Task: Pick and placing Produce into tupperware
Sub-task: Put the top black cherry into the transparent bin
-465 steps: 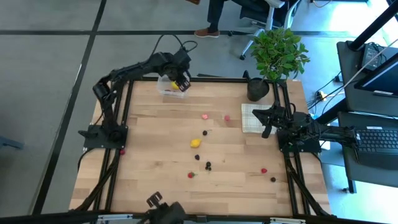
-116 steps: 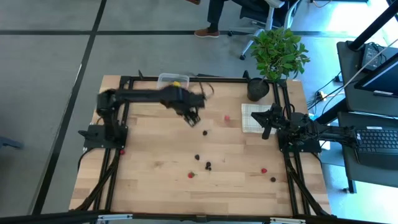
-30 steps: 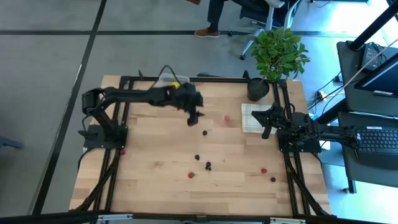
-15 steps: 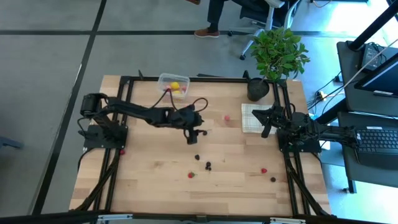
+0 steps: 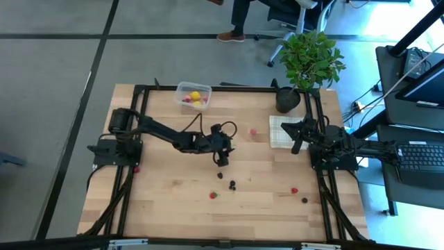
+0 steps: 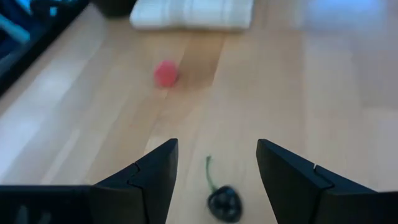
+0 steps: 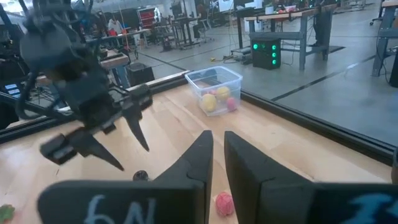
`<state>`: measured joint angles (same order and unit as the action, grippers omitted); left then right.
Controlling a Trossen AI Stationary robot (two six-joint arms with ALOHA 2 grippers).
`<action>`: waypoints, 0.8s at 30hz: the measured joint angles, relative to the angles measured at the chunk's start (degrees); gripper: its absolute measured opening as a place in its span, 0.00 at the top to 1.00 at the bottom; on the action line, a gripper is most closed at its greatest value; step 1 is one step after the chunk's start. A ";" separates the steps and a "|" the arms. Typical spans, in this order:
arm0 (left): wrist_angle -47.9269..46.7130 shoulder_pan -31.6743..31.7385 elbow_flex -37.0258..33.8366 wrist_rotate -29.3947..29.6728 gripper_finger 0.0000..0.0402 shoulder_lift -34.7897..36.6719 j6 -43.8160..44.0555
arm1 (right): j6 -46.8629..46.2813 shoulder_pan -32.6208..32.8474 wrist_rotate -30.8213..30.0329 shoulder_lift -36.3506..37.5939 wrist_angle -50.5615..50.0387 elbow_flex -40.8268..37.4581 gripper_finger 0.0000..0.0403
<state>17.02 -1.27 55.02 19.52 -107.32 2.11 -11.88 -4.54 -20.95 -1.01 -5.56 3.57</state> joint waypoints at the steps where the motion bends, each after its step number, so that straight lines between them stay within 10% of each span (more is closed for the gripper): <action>1: 0.03 0.02 0.00 0.57 0.48 -0.79 0.56 | 0.02 -0.02 0.00 0.02 -0.04 0.00 0.89; 24: -1.89 -0.03 0.13 0.99 0.49 -6.67 8.02 | 0.37 -0.02 0.00 0.01 -0.31 0.00 0.89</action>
<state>15.12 -1.30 55.16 20.52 -113.99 10.13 -11.51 -4.56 -20.95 -1.00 -5.87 3.57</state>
